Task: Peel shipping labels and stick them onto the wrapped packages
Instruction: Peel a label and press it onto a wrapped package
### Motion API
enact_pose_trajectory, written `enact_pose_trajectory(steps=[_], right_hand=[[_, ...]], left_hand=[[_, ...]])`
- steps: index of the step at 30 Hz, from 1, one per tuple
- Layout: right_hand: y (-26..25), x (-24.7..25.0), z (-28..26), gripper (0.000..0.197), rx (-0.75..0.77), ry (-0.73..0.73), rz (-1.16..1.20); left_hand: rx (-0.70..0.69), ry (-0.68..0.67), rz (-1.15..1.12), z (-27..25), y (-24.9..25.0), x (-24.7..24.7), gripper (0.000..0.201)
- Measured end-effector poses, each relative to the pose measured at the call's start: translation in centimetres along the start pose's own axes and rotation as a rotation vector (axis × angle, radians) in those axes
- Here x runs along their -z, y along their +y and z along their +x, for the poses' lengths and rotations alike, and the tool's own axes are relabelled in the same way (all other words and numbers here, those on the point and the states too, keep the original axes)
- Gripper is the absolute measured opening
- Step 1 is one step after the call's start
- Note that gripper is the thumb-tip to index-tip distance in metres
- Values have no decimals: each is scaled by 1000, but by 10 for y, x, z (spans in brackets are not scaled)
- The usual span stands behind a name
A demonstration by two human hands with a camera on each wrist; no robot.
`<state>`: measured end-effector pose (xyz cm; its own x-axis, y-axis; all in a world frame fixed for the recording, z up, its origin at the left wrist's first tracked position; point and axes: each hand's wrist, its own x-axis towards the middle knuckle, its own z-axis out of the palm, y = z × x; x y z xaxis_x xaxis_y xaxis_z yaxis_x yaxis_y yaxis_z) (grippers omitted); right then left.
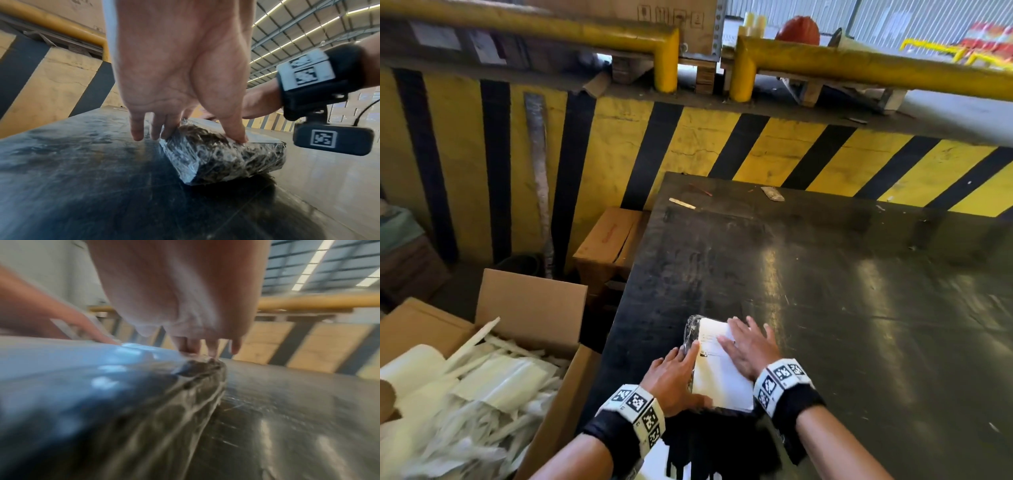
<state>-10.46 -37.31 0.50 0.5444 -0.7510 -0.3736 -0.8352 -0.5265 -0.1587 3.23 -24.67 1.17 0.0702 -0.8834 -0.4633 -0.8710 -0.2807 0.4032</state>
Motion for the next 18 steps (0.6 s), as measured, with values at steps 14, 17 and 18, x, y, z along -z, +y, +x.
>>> enact_pose_trajectory(steps=[14,17,18], right_hand=[[-21,-7,-18,103,179,-48,-128],[-22,0,12,77,96,-64,-96],[-23,2,15,73,87,-66,-91]], left_hand=[[102,-79,-150,-13,0,16,100],[119,-68,-160,-16,2,18,99],[123,-66,-161,-16,1,19,99]])
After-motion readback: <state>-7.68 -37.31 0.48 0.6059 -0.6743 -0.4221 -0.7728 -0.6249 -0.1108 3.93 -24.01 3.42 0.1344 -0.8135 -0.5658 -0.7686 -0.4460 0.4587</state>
